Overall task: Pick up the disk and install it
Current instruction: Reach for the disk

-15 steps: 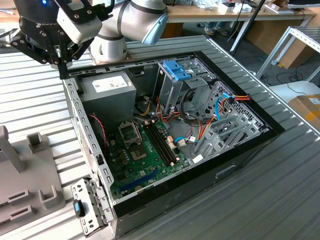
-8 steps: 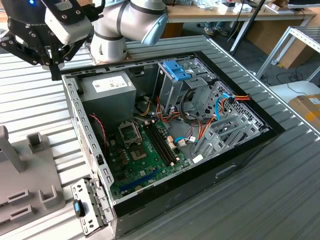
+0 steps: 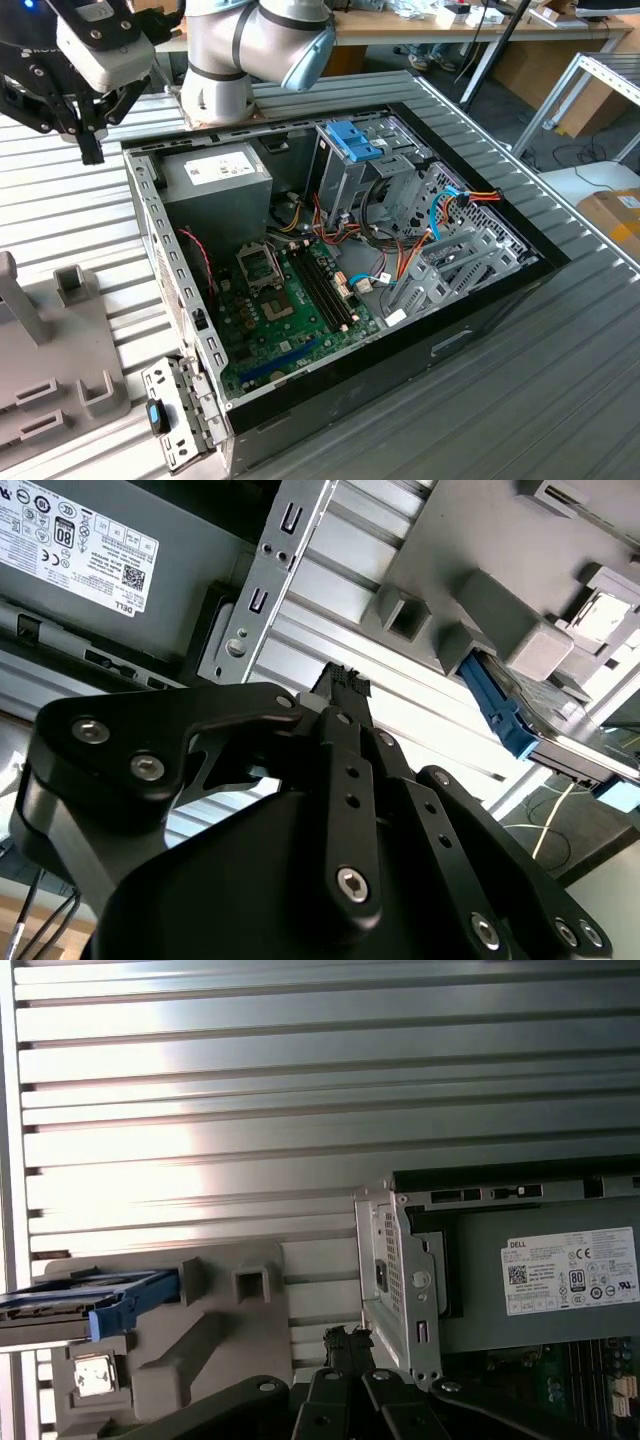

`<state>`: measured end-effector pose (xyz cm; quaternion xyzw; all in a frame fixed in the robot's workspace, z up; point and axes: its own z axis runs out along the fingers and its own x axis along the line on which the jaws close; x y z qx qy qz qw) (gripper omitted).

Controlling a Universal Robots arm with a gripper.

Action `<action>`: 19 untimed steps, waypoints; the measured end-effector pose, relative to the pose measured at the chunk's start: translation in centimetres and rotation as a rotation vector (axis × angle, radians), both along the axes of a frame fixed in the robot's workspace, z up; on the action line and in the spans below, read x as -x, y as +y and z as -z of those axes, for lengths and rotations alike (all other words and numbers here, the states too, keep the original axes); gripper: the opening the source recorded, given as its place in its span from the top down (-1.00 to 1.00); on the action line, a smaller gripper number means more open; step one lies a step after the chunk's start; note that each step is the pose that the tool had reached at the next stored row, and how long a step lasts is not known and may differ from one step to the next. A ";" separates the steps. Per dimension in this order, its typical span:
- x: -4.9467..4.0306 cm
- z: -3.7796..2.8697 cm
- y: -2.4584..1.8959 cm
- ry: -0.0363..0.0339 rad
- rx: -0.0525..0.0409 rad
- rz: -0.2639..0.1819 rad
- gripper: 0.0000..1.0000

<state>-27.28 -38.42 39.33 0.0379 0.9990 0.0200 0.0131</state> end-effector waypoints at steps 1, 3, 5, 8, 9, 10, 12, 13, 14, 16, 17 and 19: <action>0.51 0.00 0.00 0.0000 0.0000 0.000 0.79; 1.00 0.00 0.00 -0.0001 0.0000 0.000 0.79; 1.33 0.00 0.00 0.0000 0.0000 0.000 0.79; 2.54 0.00 0.00 0.0000 0.0000 0.000 0.79; 2.82 0.00 0.00 0.0000 0.0000 0.000 0.79; 3.38 0.00 0.00 -0.0001 0.0000 0.000 0.79; 3.90 0.00 0.00 -0.0001 -0.0001 0.000 0.79; 4.11 0.00 0.00 -0.0001 0.0000 0.000 0.79; 4.16 0.00 0.00 -0.0001 0.0000 0.000 0.79; 4.18 0.00 0.00 0.0000 0.0000 0.000 0.79; 4.17 0.00 0.00 0.0005 0.0000 0.000 0.79; 3.94 0.00 0.00 0.0127 0.0000 0.000 0.79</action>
